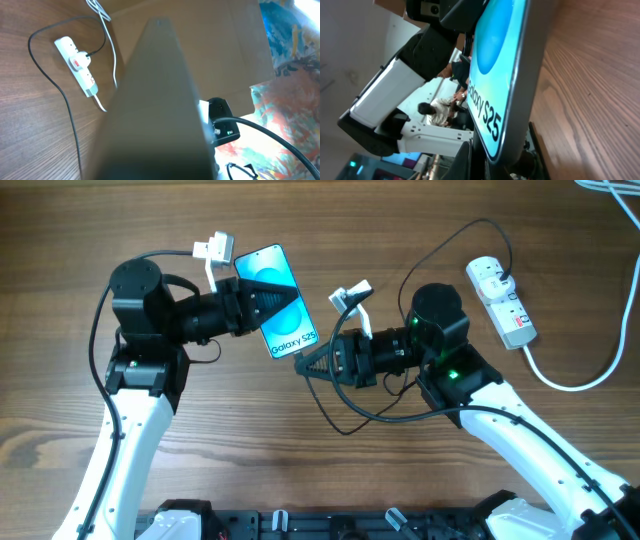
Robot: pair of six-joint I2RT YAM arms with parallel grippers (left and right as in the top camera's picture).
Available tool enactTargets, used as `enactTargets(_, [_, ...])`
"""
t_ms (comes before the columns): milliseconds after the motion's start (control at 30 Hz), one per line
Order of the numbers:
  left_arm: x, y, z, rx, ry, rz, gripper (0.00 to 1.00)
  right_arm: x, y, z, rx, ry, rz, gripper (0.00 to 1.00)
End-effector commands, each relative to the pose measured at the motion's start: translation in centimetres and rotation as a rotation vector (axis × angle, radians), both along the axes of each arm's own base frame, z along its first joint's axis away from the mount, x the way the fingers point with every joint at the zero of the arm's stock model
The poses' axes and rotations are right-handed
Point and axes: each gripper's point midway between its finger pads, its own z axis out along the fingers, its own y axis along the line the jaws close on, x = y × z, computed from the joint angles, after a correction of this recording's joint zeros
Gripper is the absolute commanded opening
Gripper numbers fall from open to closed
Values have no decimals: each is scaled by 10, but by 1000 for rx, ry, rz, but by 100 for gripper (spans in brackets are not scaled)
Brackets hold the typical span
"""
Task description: Plug charger to phone and switch on socket
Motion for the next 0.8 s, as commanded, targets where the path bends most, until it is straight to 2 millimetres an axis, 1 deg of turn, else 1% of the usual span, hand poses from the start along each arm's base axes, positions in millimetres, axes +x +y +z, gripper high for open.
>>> enactTargets(0, [-15, -4, 6, 4, -69, -67, 4, 16, 2, 15, 22, 23, -87, 4])
enactTargets(233, [-22, -6, 7, 1, -94, -114, 4, 22, 2, 15, 20, 41, -126, 4])
enactTargets(433, [-24, -6, 7, -1, -93, -122, 4, 22, 2, 16, 24, 38, -126, 5])
enactTargets(633, [-25, -6, -1, 12, -70, -125, 4, 26, 2, 18, 28, 38, -148, 4])
enactTargets(767, [-25, -6, -2, 12, -68, -125, 4, 32, 2, 17, 26, 42, -183, 5])
